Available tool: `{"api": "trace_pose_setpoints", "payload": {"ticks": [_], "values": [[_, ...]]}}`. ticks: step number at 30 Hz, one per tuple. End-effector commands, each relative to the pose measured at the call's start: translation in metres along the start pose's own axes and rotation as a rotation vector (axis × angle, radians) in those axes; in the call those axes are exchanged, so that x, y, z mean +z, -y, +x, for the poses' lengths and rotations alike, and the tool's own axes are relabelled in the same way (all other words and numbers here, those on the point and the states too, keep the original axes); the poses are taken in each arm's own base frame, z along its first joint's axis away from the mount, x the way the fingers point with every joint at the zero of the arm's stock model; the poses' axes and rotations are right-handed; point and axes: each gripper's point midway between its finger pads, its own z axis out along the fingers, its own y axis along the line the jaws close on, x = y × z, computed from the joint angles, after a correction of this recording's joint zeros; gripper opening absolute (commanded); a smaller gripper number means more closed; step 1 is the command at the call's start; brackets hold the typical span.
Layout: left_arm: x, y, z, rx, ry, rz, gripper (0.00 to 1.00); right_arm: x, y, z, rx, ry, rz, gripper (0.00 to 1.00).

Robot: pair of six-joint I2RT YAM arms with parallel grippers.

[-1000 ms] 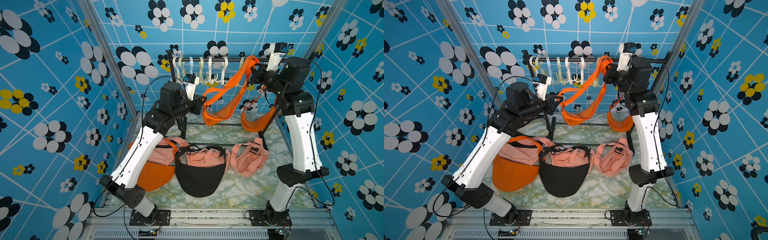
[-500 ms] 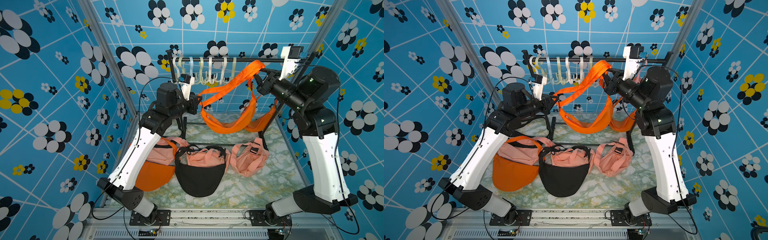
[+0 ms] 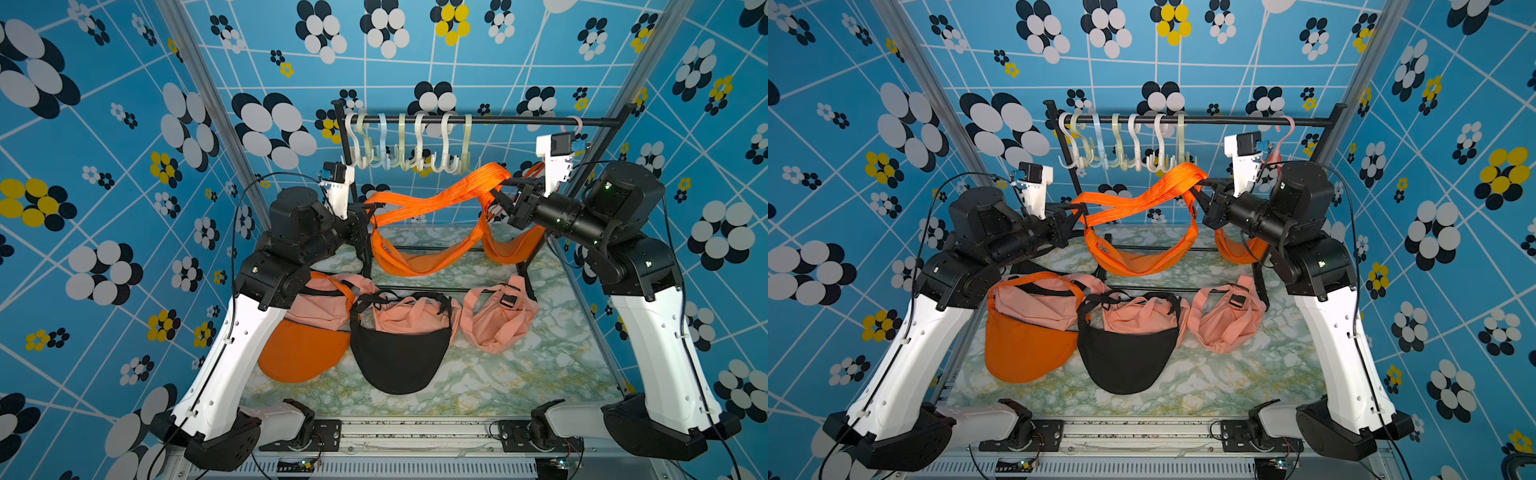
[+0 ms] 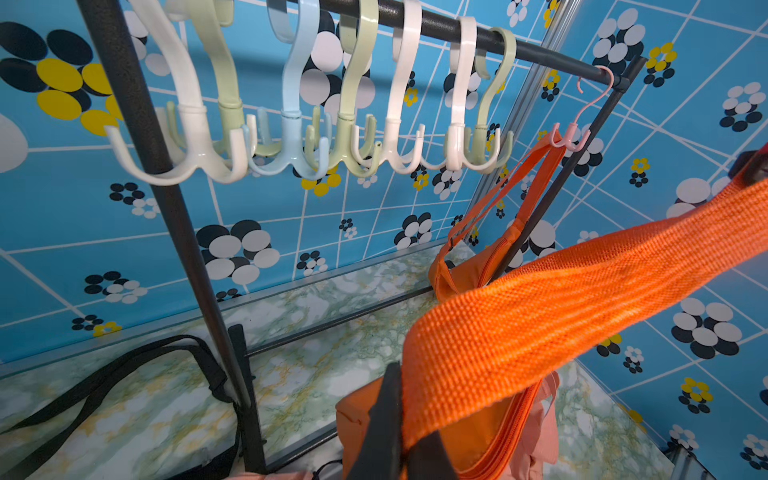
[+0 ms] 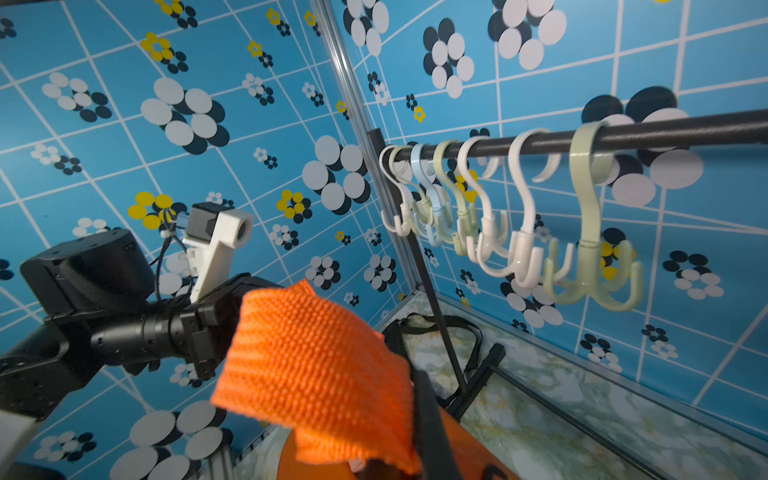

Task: Take the bag off the hook
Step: Place the bag inside the bag.

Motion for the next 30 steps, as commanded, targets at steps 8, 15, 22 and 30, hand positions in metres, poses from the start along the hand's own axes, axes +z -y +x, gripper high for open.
{"api": "trace_pose_setpoints", "payload": {"ticks": [8, 15, 22, 30], "values": [[-0.052, -0.024, 0.074, -0.102, -0.223, -0.149, 0.00, -0.029, -0.089, 0.065, 0.117, -0.264, -0.431, 0.00], [-0.084, -0.028, 0.118, -0.177, -0.318, -0.181, 0.00, -0.046, -0.112, 0.054, 0.152, -0.166, -0.568, 0.00], [-0.053, -0.053, 0.222, -0.368, -0.487, -0.186, 0.00, 0.039, -0.046, 0.178, 0.502, -0.524, -0.446, 0.00], [-0.014, -0.088, 0.300, -0.556, -0.599, -0.201, 0.00, 0.060, 0.007, 0.315, 0.613, -0.904, -0.242, 0.00]]}}
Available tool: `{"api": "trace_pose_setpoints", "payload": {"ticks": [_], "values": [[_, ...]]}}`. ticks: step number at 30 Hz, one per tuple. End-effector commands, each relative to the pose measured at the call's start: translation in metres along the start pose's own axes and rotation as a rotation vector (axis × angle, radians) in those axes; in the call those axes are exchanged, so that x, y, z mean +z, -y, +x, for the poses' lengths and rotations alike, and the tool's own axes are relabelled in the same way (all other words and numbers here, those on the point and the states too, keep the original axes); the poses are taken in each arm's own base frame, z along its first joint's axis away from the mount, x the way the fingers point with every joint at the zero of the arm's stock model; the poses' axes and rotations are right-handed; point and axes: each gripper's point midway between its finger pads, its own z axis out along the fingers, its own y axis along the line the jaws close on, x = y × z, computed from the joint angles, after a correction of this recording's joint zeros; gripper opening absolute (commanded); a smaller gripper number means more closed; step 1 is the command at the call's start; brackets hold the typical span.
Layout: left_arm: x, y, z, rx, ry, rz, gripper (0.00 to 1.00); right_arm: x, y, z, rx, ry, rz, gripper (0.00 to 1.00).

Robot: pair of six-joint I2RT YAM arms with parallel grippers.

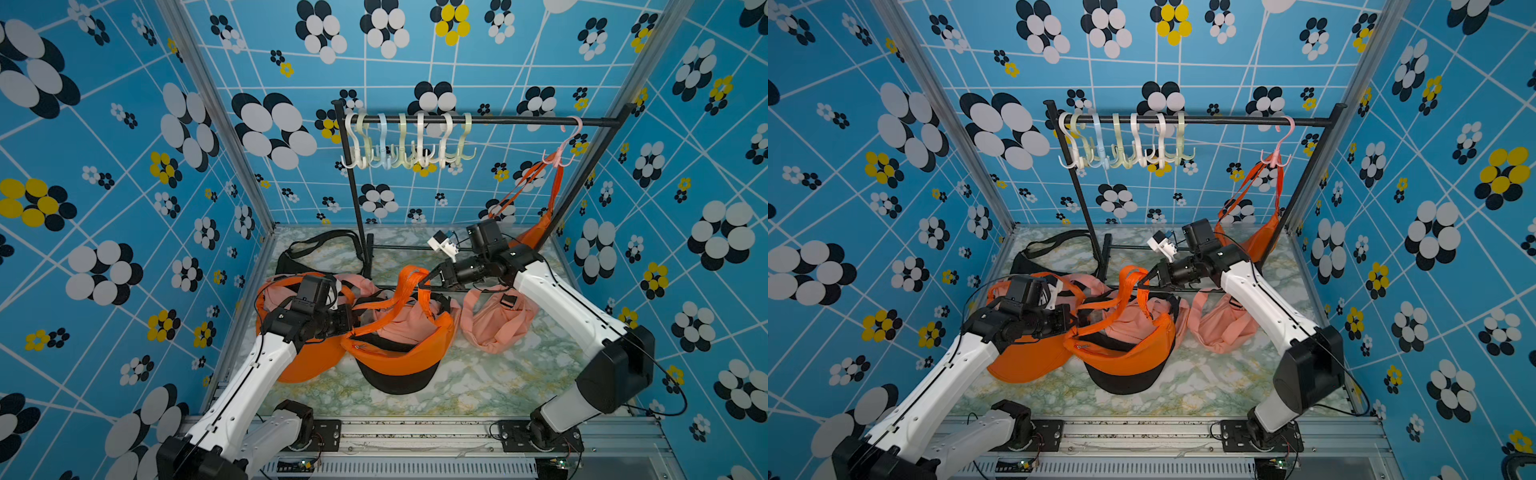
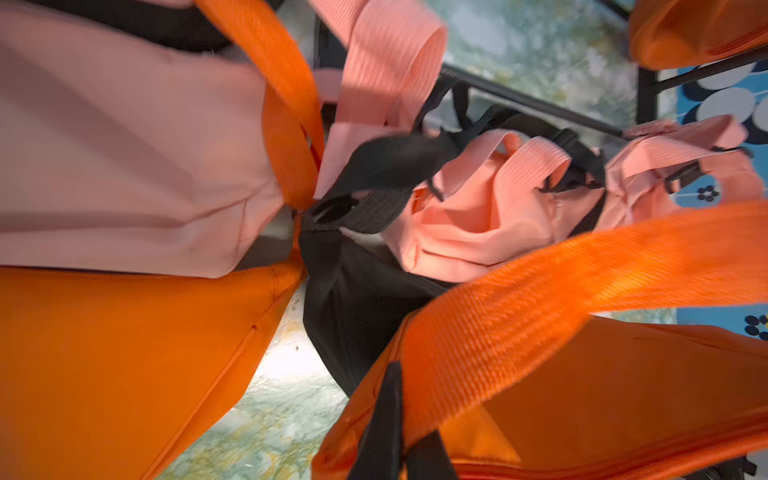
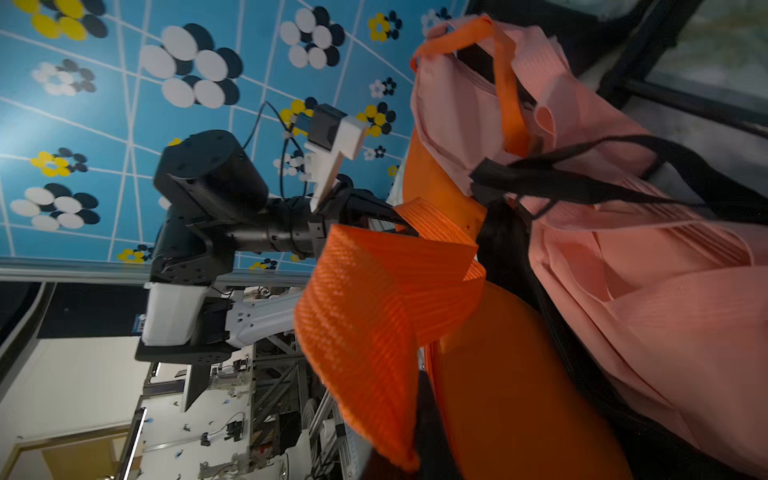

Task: Take the bag off the hook
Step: Place the bag inside the bag.

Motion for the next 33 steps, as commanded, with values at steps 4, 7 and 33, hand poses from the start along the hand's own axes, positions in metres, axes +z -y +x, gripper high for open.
{"api": "trace_pose_setpoints", "payload": {"ticks": [4, 7, 33], "values": [[-0.010, 0.027, -0.051, 0.053, 0.128, 0.095, 0.00, -0.004, 0.009, 0.008, -0.045, -0.039, 0.100, 0.00], [-0.013, 0.031, -0.063, 0.070, 0.134, 0.090, 0.00, -0.001, 0.015, 0.006, -0.040, -0.055, 0.117, 0.00], [-0.009, 0.029, -0.101, 0.129, 0.136, 0.028, 0.00, 0.063, 0.002, 0.072, -0.490, -0.361, 0.472, 0.90]]}}
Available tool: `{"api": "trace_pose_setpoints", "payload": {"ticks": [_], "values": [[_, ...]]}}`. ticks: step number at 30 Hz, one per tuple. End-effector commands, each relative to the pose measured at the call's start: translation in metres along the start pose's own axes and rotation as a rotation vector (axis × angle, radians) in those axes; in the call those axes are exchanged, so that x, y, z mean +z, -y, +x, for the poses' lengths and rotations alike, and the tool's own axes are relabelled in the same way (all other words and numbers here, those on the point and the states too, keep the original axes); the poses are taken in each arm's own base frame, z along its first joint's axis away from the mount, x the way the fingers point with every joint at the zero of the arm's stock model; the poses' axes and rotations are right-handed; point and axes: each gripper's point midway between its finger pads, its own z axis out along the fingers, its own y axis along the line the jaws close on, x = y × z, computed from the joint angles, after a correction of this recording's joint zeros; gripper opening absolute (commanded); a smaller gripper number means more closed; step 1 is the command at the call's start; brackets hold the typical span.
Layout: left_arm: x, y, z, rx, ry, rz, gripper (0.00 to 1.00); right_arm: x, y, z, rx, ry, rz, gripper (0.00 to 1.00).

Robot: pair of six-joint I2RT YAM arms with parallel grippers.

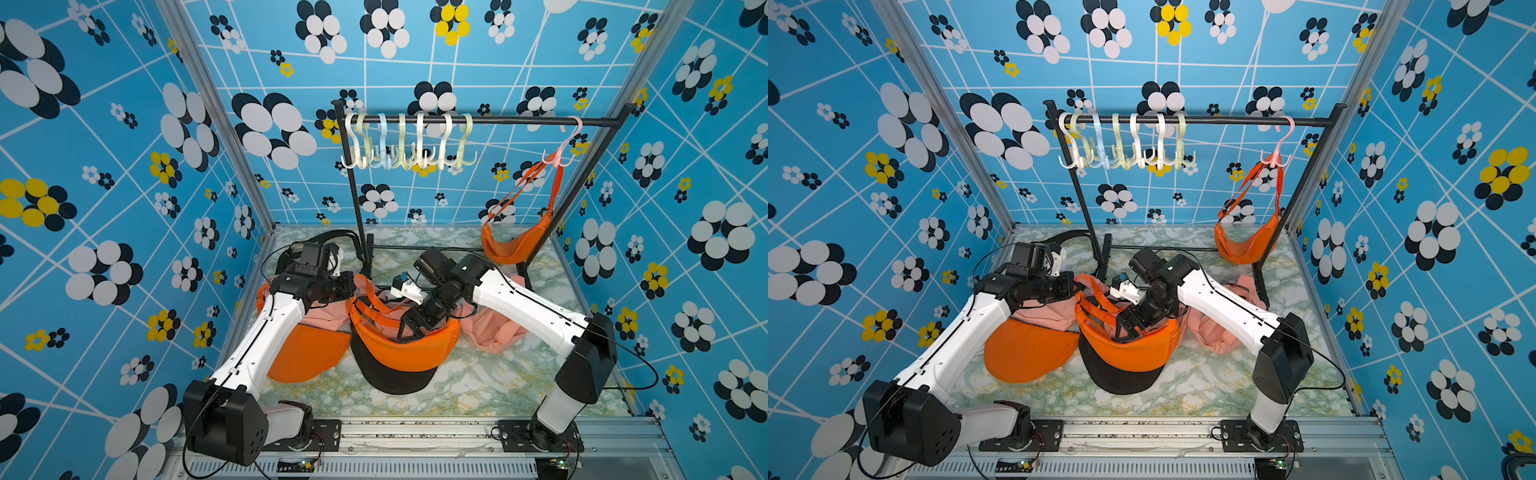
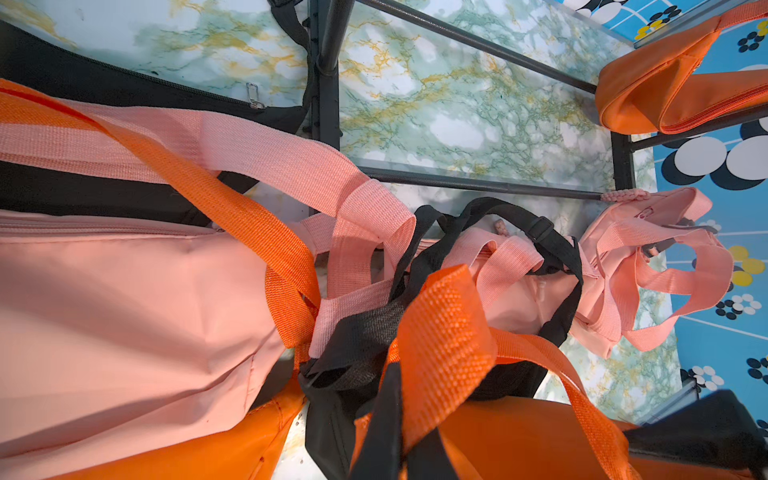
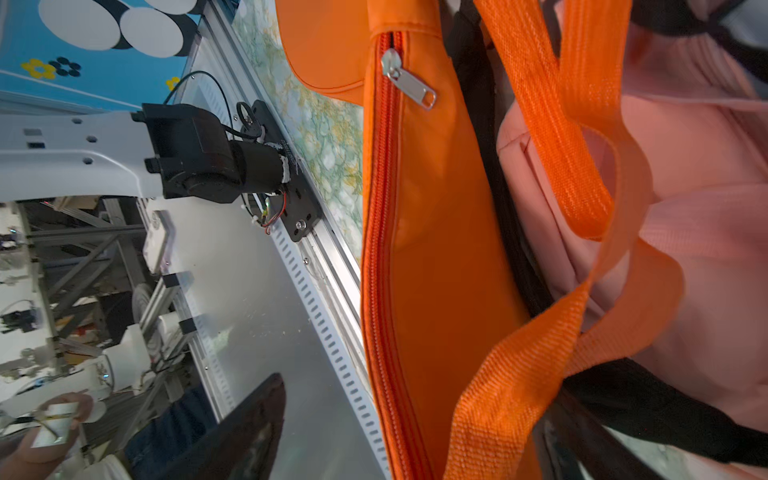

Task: Take the bag off the hook
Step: Place the bag inside the bag.

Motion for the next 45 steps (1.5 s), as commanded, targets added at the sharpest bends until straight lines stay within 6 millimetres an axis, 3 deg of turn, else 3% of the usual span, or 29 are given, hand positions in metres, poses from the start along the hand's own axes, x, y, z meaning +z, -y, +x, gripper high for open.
{"api": "trace_pose_setpoints", "payload": {"ticks": [1, 5, 12, 15, 19, 21, 23, 24, 30, 36, 40, 45], "values": [[-0.004, 0.002, -0.009, 0.020, 0.017, 0.003, 0.00, 0.010, 0.014, 0.002, -0.076, -0.054, 0.149, 0.86], [-0.005, 0.000, -0.010, 0.019, 0.022, 0.002, 0.00, 0.023, 0.011, 0.001, -0.114, -0.057, 0.186, 0.74], [-0.004, -0.002, -0.015, 0.006, 0.028, 0.020, 0.00, 0.035, -0.016, 0.007, -0.147, -0.068, 0.127, 0.78], [-0.003, -0.001, -0.018, 0.006, 0.033, 0.024, 0.00, 0.045, -0.010, 0.013, -0.165, -0.094, 0.202, 0.70], [-0.005, 0.001, -0.020, 0.004, 0.037, 0.036, 0.00, 0.052, 0.008, 0.016, -0.149, -0.119, 0.288, 0.49], [-0.006, 0.002, -0.020, 0.004, 0.036, 0.041, 0.00, 0.052, 0.009, 0.014, -0.151, -0.114, 0.298, 0.31], [-0.010, 0.004, -0.021, 0.006, 0.038, 0.045, 0.00, 0.049, 0.008, 0.011, -0.156, -0.095, 0.302, 0.07], [-0.012, 0.006, -0.020, 0.006, 0.038, 0.048, 0.00, 0.047, 0.007, 0.010, -0.160, -0.087, 0.299, 0.01], [-0.032, 0.018, -0.018, -0.002, 0.051, 0.084, 0.00, 0.027, -0.019, 0.004, -0.202, -0.055, 0.211, 0.00], [-0.064, 0.022, -0.003, 0.004, 0.040, 0.059, 0.00, 0.018, -0.089, 0.017, -0.169, -0.134, -0.180, 0.00], [-0.077, 0.014, 0.014, -0.009, 0.031, 0.020, 0.00, 0.025, -0.097, 0.021, -0.141, -0.171, -0.299, 0.00], [-0.055, -0.002, 0.042, -0.077, -0.026, 0.011, 0.00, 0.039, -0.094, 0.013, -0.054, -0.195, -0.496, 0.00]]}}
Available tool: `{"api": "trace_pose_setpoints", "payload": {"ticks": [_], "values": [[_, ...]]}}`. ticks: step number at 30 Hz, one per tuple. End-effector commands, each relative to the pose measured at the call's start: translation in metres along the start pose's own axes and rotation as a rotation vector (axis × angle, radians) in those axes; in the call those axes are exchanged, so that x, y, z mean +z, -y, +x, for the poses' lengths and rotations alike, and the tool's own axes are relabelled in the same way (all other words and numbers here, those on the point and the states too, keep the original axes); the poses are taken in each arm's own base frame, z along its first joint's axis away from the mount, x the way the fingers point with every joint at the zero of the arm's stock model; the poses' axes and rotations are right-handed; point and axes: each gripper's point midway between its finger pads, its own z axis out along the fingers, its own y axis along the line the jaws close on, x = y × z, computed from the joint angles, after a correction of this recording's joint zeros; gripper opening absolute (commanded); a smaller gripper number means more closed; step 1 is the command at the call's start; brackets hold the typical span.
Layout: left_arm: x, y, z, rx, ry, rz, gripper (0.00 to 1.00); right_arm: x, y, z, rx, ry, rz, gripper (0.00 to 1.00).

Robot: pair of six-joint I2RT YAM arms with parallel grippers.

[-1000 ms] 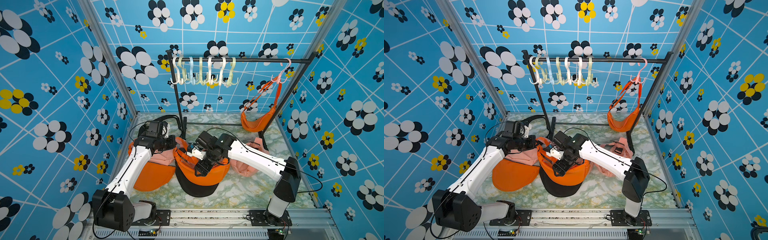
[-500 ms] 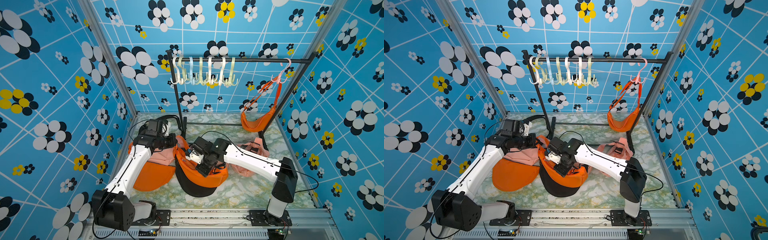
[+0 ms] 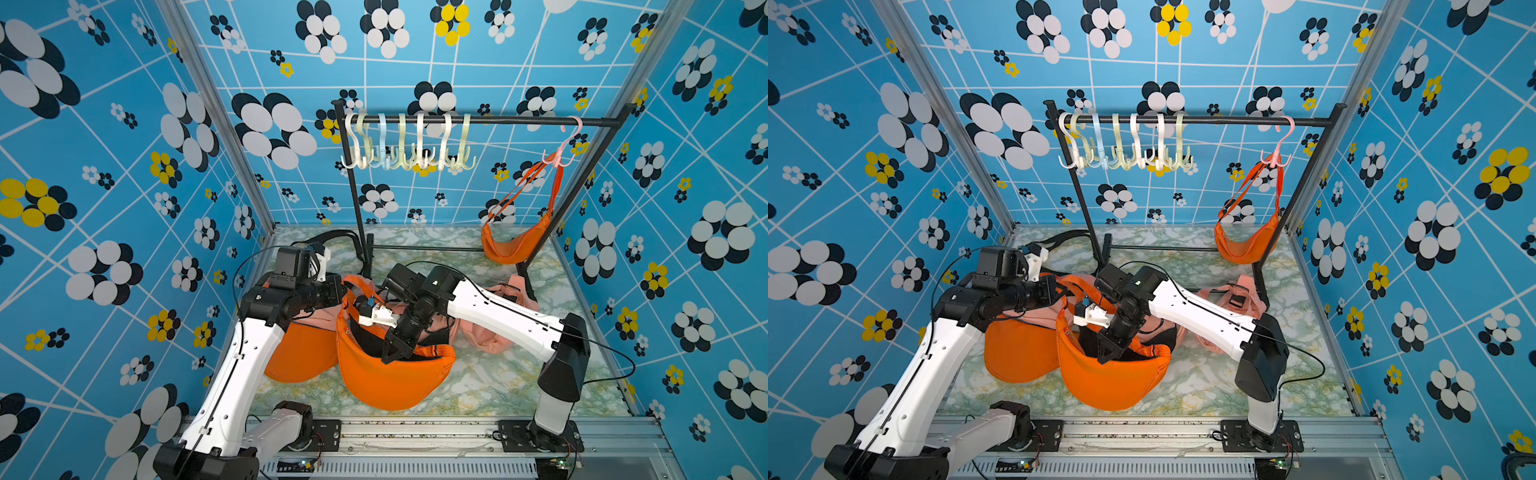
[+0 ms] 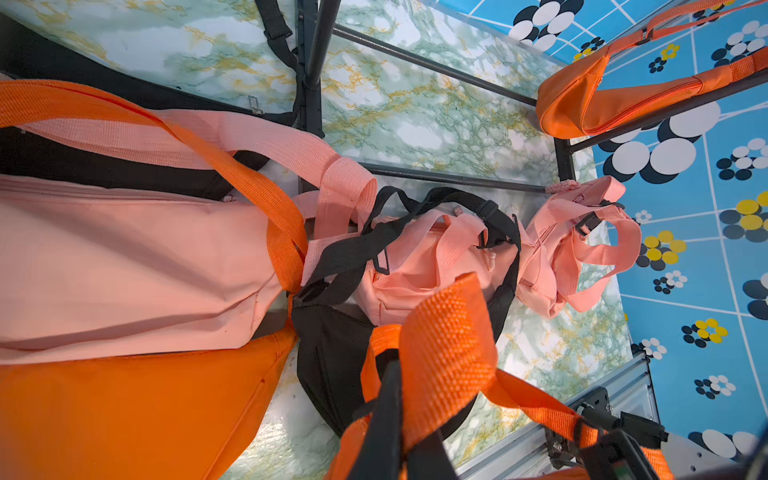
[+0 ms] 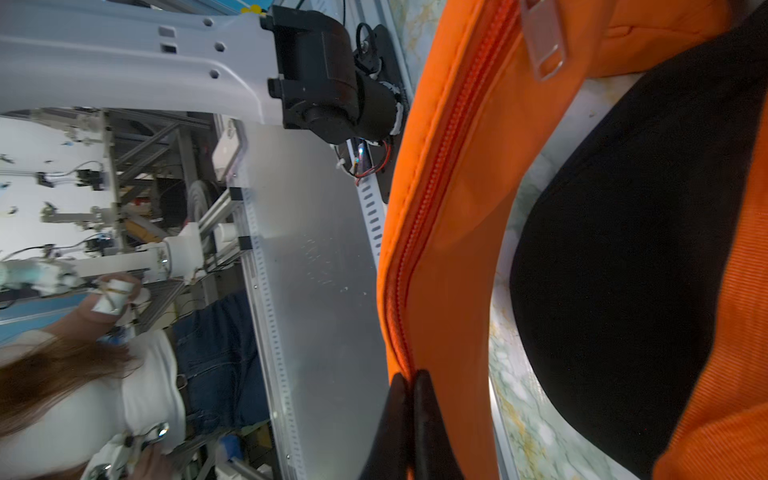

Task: Take the bag off the hook
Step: Place the bag inside the bag.

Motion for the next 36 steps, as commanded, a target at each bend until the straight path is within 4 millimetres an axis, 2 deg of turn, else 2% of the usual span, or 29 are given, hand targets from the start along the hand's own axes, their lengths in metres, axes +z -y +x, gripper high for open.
{"api": "trace_pose_setpoints", "payload": {"ticks": [1, 8, 9, 10, 12, 15, 20, 24, 25, 27, 28, 29, 31, 32, 36], "values": [[0.025, -0.023, 0.030, -0.090, -0.095, -0.029, 0.00, 0.009, 0.001, -0.001, 0.068, -0.022, -0.202, 0.00], [0.080, -0.042, 0.042, -0.157, -0.167, -0.010, 0.00, 0.041, 0.046, 0.011, 0.198, -0.132, -0.300, 0.00], [0.085, -0.043, 0.041, -0.159, -0.174, -0.007, 0.00, 0.044, 0.050, 0.014, 0.209, -0.142, -0.289, 0.00], [0.090, -0.043, 0.039, -0.160, -0.176, -0.001, 0.00, 0.057, 0.065, 0.020, 0.248, -0.172, -0.268, 0.00], [0.097, -0.044, 0.036, -0.157, -0.184, 0.001, 0.00, 0.064, 0.073, 0.023, 0.262, -0.176, -0.255, 0.00], [0.106, -0.045, 0.032, -0.153, -0.190, 0.000, 0.00, 0.063, 0.084, 0.021, 0.260, -0.149, -0.206, 0.00], [0.116, -0.047, 0.028, -0.154, -0.196, 0.003, 0.00, 0.057, 0.125, 0.017, 0.317, -0.087, -0.092, 0.00], [0.121, -0.050, 0.028, -0.158, -0.203, -0.006, 0.00, 0.051, 0.149, 0.012, 0.332, -0.050, -0.011, 0.01], [0.123, -0.051, 0.027, -0.159, -0.203, -0.012, 0.00, 0.041, 0.149, 0.006, 0.316, -0.015, 0.014, 0.01], [0.127, -0.053, 0.026, -0.165, -0.207, -0.019, 0.00, 0.038, 0.157, 0.001, 0.325, 0.010, 0.033, 0.01], [0.129, -0.053, 0.026, -0.170, -0.211, -0.021, 0.08, 0.038, 0.162, 0.000, 0.329, 0.014, 0.047, 0.01], [0.130, -0.054, 0.025, -0.175, -0.217, -0.024, 0.27, 0.038, 0.166, -0.001, 0.328, 0.014, 0.064, 0.01], [0.131, -0.054, 0.021, -0.177, -0.217, -0.032, 0.72, 0.037, 0.169, -0.002, 0.324, 0.014, 0.092, 0.00], [0.129, -0.053, 0.018, -0.173, -0.211, -0.038, 0.99, 0.037, 0.173, -0.001, 0.323, 0.013, 0.108, 0.00], [0.115, -0.050, 0.003, -0.137, -0.181, -0.071, 0.99, 0.037, 0.192, 0.004, 0.323, 0.019, 0.212, 0.00]]}}
